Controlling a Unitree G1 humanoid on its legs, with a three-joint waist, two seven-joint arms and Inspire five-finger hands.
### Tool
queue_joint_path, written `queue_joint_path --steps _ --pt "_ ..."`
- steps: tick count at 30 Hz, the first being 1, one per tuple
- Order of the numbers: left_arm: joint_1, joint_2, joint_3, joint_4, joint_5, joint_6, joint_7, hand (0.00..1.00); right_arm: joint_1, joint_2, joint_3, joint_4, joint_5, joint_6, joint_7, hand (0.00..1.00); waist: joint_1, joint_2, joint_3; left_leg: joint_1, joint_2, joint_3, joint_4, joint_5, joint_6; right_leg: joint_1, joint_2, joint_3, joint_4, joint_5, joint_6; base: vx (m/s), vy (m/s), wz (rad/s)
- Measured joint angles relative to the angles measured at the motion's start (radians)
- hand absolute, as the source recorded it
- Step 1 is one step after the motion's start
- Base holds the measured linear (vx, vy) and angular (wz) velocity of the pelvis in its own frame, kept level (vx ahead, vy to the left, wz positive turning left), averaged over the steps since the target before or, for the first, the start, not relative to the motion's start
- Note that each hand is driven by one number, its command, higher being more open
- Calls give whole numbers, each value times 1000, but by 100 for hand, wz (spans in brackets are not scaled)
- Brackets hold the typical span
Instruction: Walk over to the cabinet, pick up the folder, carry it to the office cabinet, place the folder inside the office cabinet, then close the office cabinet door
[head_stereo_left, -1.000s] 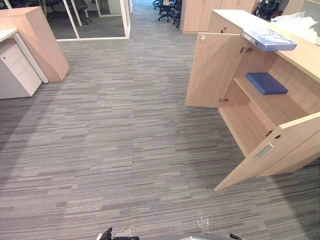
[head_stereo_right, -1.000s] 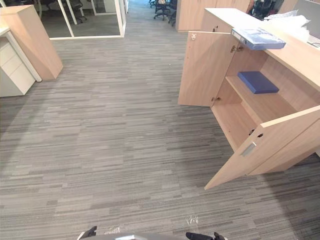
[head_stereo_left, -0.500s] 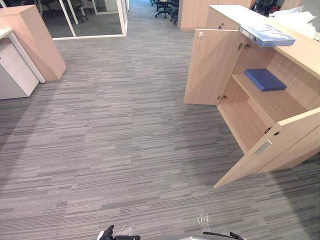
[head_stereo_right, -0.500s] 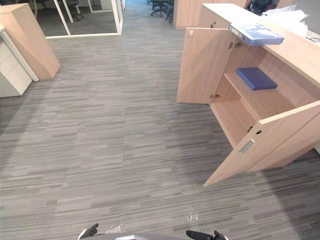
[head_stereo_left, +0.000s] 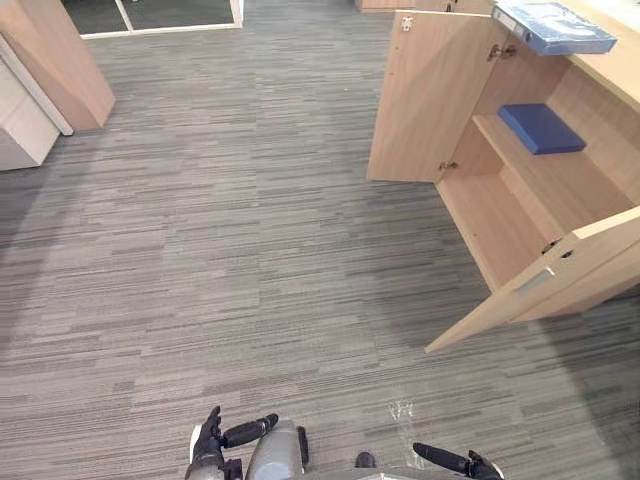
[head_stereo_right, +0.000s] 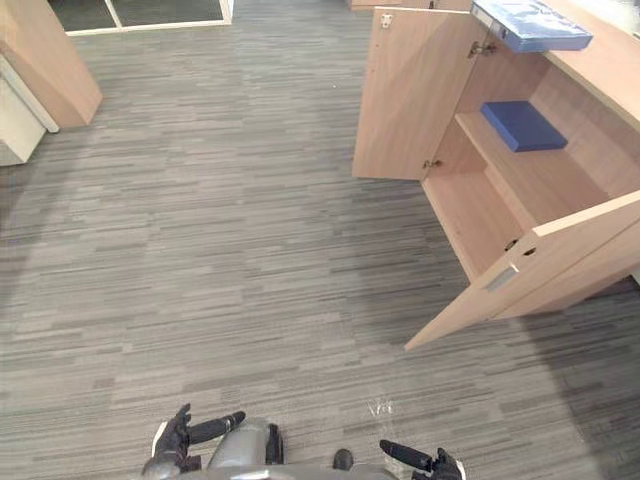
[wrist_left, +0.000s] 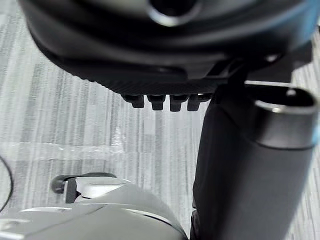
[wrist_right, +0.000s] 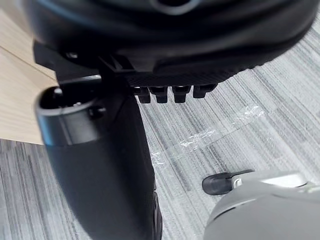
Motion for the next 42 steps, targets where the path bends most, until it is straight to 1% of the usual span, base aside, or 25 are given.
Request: queue_joint_path --steps 3,4,6,7,10,11,12,13,14,16,19,20,23,24,25,26,27,30,31,32,34,35,38,40,42 --pt "0 -2 0 -21 -26 -6 7 100 1 5 2 -21 23 1 -14 100 0 -1 -1 -45 12 8 -127 72 -1 2 -61 2 43 -56 40 281 248 0" --pt "2 -8 -1 -26 -26 -6 21 100 2 10 5 -38 23 1 -18 100 5 5 -11 -45 21 34 -224 136 -4 17 -108 5 75 -110 87 382 329 -6" --pt "9 -6 -2 -21 -26 -1 29 100 8 24 5 -41 23 0 -17 100 16 -3 -32 -28 16 88 -216 235 2 39 -151 5 84 -143 108 421 329 -9" --pt "9 -1 -2 -18 -25 4 40 100 10 45 2 -38 23 1 -16 100 23 -19 -63 -28 -7 125 -178 230 39 45 -196 2 108 -148 117 550 398 -16" --pt "9 17 -2 -15 -25 16 51 100 -2 101 -1 -51 23 -3 7 100 26 -74 -104 34 -81 182 -156 148 90 -2 -289 4 283 -118 135 585 414 -18" --pt "5 13 -9 -16 -25 16 51 100 -6 111 -7 -61 26 -4 8 100 24 -79 -104 106 -112 192 -186 126 104 -51 -321 12 462 -71 102 535 382 -3" --pt "2 5 -29 -16 -25 16 50 100 -5 110 -15 -86 28 -13 7 100 17 -77 -103 192 -139 191 -244 111 116 -134 -348 22 692 44 16 527 380 3" --pt "1 3 -43 -15 -25 15 49 100 -6 112 -23 -88 32 -17 8 100 14 -72 -100 234 -150 191 -273 107 119 -176 -365 26 811 96 -17 494 350 23" --pt "-1 0 -59 -12 -25 16 43 100 -9 116 -28 -104 41 -27 7 100 0 -83 -99 315 -173 182 -318 105 121 -251 -395 10 1021 111 -28 470 267 34" --pt "-1 -12 -80 3 -22 16 38 100 -9 117 -18 -129 51 -34 0 100 -14 -78 -99 419 -171 164 -382 105 119 -324 -403 -58 1157 100 -19 508 198 32" --pt "-16 -6 -96 35 4 19 26 100 -19 118 1 -148 50 -47 -8 100 -37 -77 -91 524 -157 154 -455 88 92 -441 -379 -164 1079 -7 17 354 28 8" --pt "-30 -6 -100 67 12 23 23 100 -27 109 2 -138 47 -46 -7 100 -38 -65 -75 568 -139 153 -463 75 70 -447 -345 -222 963 -49 31 427 -77 -5" --pt "-31 -6 -125 73 17 28 19 100 -38 94 4 -119 40 -33 4 100 -48 -48 -55 629 -111 161 -476 44 17 -451 -267 -349 599 -30 37 338 -111 6" --pt "-30 -4 -126 72 17 27 16 100 -37 93 4 -103 40 -33 6 100 -51 -57 -52 663 -119 160 -500 31 -4 -451 -239 -372 467 50 15 419 -244 8" --pt "-29 3 -117 75 19 28 13 100 -33 94 2 -89 42 -29 10 100 -53 -90 -47 707 -141 152 -513 17 -26 -452 -229 -373 427 120 -100 378 -230 -24" --pt "-37 -19 -91 80 18 31 16 100 -53 70 5 -85 36 -25 20 100 -46 -45 -32 729 -104 162 -506 12 -36 -454 -200 -384 471 101 -90 393 -236 -41" --pt "-34 -23 -80 80 19 31 15 100 -54 64 4 -85 20 -28 22 100 -48 -33 -35 728 -90 163 -483 12 -38 -448 -186 -384 472 71 -90 334 -200 -63" --pt "-23 -53 -14 79 17 30 15 100 -35 68 -17 -87 21 -35 27 100 -61 6 -49 642 18 157 -172 12 -65 -388 -86 -385 443 -27 -90 476 -296 -40" --pt "-21 -73 30 73 15 32 11 100 -27 72 -37 -92 22 -34 27 100 -61 19 -51 569 82 130 33 63 -69 -342 -41 -400 419 -62 -107 470 -265 -40" --pt "-17 -85 85 58 12 34 9 100 -16 76 -48 -98 24 -34 24 100 -60 27 -46 482 137 80 247 180 -34 -292 9 -393 399 -85 -122 530 -286 -48" --pt "-18 -96 157 34 -16 37 13 100 -9 76 -39 -99 23 -33 25 100 -52 26 -42 343 183 31 523 194 -41 -231 75 -356 370 -109 -133 466 -193 -70" --pt "-18 -91 187 16 -38 37 18 100 -7 82 -38 -84 23 -33 25 100 -34 10 -37 273 181 21 618 168 -50 -183 102 -314 339 -116 -136 459 -130 -83" --pt "-10 -86 216 -37 -74 32 29 100 2 98 -30 -82 25 -20 24 100 -21 -34 -36 126 132 22 603 101 -46 -80 114 -215 252 -113 -132 449 -62 -96" --pt "-9 -93 231 -47 -76 25 36 100 3 92 -16 -75 26 -16 23 100 -10 -38 -34 64 101 4 468 53 -47 -23 117 -141 215 -108 -120 458 41 -123" --pt "-4 -105 232 -45 -84 18 45 100 -5 73 49 -63 27 -14 15 100 6 -28 -39 56 29 -137 139 29 -57 14 115 -34 205 -123 -87 382 157 -145"
